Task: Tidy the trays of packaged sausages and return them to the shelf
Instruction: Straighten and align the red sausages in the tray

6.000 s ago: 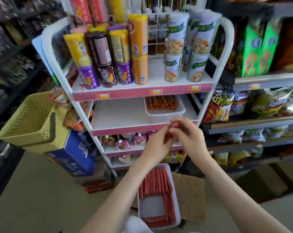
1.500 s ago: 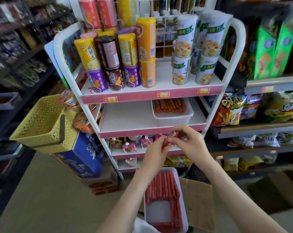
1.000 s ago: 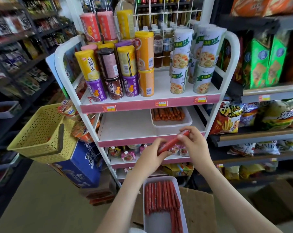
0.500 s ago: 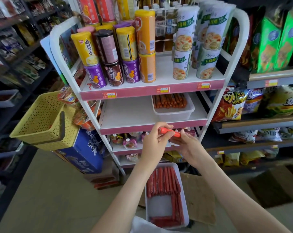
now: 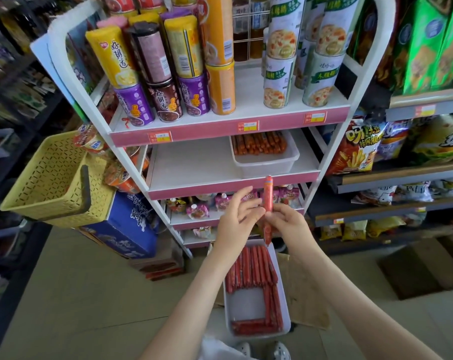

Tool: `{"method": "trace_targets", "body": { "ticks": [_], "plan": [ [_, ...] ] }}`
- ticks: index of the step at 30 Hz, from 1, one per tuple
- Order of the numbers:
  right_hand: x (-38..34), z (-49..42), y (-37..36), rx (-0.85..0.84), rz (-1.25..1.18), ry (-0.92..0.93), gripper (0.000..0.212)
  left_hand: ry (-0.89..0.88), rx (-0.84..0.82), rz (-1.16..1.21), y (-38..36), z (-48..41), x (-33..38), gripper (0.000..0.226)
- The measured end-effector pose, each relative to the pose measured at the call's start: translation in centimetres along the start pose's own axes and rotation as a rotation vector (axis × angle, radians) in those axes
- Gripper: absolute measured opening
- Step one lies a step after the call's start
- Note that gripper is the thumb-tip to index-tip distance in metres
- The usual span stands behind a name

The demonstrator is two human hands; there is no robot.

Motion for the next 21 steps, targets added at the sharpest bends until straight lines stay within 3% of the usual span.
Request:
{"method": "trace_targets", "body": {
  "ticks": [3,9,15,21],
  "plan": [
    [0.6,-0.3,0.2,-0.028,-0.416,-0.159,0.025,0.073,-0.178,-0.074,-0.1,0.3,-1.2,0.059],
    [2.0,-1.1,0.0,0.017,-0.715,-0.402,0.023,0.064,-0.343,-0.438,-0.1,0.7,-3.2,0.068],
    [6.0,-3.1,-0.2,0.012,-0.573,-0.517,0.019,0.093,-0.314,-0.58,0.3,0.5,-7.0,0.055],
    [16.1,-6.2,-1.7,0.005,-0.387,-0.603,0.01,0.402,-0.256,-0.645,-1.2,-1.2,-16.4,0.04]
  ]
}}
Point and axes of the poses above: each hand's wrist, its own z-axis away from the middle knuckle, its own y-axis out of the back of the hand, x = y × z, the point moved 1 cm from there along -z, towards the middle knuckle, and after that the axes turned 5 degrees about -x, right-handed, at the moved point
